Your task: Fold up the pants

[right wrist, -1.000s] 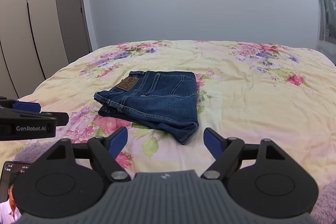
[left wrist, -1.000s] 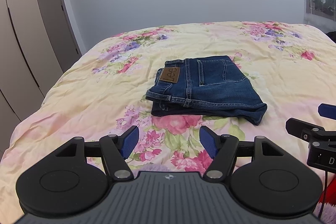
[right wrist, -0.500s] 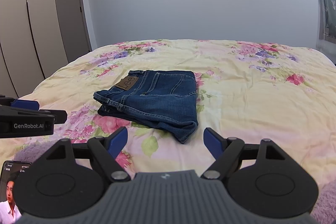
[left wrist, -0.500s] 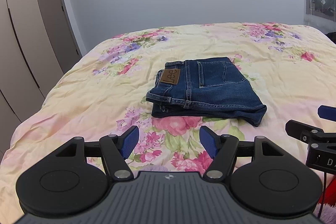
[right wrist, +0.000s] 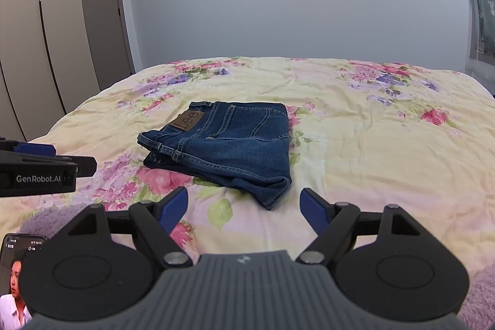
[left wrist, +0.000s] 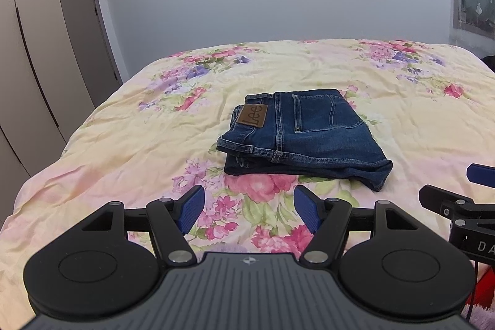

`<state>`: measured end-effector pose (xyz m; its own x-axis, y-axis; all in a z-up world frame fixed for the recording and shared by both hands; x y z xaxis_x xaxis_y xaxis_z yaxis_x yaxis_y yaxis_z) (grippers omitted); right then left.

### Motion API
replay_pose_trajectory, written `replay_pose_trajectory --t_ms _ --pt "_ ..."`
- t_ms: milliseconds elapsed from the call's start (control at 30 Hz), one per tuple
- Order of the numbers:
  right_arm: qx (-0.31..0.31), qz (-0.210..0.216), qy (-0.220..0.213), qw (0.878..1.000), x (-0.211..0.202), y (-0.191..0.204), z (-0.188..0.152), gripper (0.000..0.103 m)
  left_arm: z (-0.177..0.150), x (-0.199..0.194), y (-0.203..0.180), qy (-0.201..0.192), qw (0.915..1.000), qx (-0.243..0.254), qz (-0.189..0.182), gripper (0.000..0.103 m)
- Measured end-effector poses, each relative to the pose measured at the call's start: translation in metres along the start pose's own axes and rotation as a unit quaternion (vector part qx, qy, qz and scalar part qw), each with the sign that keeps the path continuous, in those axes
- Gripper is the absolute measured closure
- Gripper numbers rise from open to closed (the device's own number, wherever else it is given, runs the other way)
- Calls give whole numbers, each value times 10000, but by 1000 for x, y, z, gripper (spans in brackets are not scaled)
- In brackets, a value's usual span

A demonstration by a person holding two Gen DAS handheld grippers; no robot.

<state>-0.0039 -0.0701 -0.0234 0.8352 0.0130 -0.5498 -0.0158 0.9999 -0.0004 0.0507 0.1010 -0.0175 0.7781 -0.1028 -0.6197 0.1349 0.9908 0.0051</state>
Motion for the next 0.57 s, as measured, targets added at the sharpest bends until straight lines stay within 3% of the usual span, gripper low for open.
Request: replay_pose_trajectory --t_ms 567 --pt "-30 -4 -25 10000 -1 0 -1 27 0 -1 -2 -38 10000 22 -64 24"
Point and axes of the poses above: each gripper's, at about its wrist camera, not at the fingertips, and x roughly the way its jaws point, y to its left, z to its top, the point moved 5 cm from there along x, roughly the way its jaws point, and after that the axes turned 14 degrees about -z, right-handed, at the moved point
